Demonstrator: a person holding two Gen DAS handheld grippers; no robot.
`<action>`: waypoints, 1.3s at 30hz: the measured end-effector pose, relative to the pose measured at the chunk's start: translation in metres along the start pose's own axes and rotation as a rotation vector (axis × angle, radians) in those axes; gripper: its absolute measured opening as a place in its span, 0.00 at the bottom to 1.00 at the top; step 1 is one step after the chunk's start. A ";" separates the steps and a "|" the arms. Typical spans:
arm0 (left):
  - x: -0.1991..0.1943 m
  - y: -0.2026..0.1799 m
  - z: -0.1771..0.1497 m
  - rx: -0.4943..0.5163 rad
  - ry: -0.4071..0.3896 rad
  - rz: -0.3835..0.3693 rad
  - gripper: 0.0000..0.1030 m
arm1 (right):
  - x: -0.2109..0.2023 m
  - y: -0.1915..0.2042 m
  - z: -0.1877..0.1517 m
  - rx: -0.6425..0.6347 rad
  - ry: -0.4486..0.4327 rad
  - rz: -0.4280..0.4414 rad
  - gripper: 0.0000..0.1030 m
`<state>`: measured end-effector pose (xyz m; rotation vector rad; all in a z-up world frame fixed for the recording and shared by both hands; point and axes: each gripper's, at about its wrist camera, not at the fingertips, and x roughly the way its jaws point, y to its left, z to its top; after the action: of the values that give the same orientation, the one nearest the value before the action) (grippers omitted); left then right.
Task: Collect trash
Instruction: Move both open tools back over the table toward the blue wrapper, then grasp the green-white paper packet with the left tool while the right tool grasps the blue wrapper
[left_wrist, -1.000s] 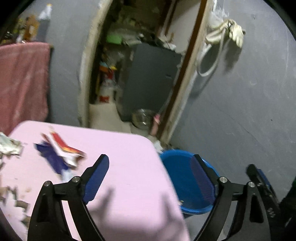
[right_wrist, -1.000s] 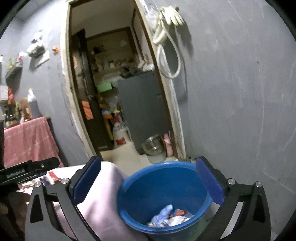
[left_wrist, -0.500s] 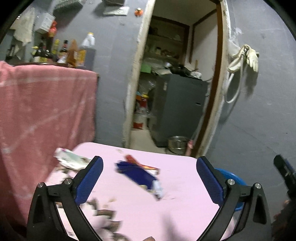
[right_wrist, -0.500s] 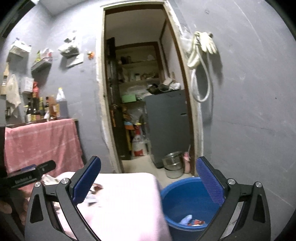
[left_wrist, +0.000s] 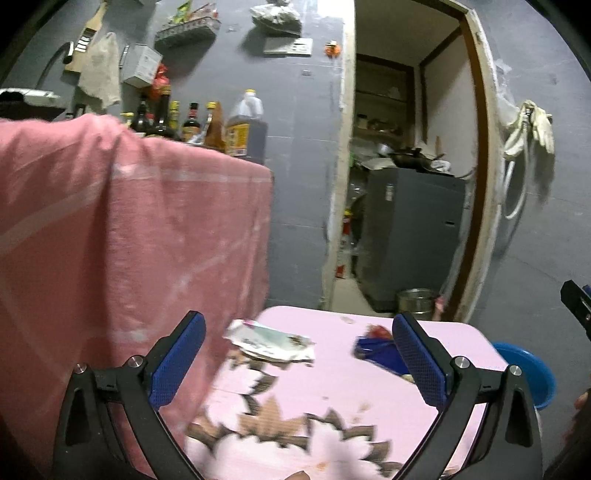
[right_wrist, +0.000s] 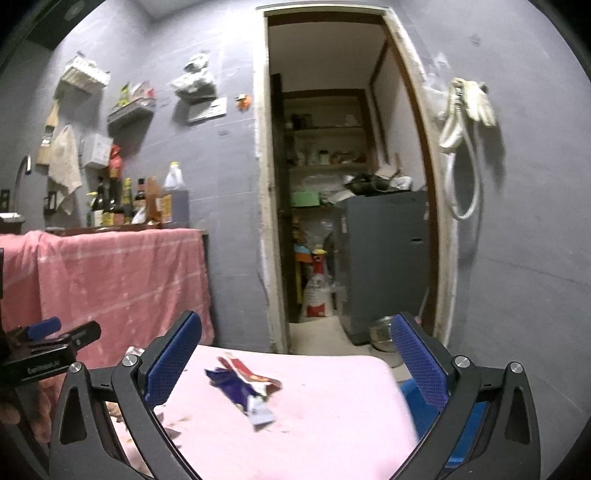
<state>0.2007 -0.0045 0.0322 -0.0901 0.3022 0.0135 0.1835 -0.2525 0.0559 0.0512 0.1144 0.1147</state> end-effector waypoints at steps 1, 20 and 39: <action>0.002 0.005 -0.001 -0.004 0.000 0.006 0.96 | 0.006 0.006 0.000 -0.010 0.001 0.011 1.00; 0.098 0.032 -0.025 0.050 0.264 0.026 0.96 | 0.107 0.032 -0.045 -0.074 0.294 0.086 1.00; 0.189 0.017 -0.015 0.021 0.505 -0.004 0.96 | 0.163 0.018 -0.071 -0.021 0.620 0.148 0.61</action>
<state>0.3762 0.0114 -0.0397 -0.0723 0.8066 -0.0169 0.3342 -0.2119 -0.0314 0.0018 0.7291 0.2780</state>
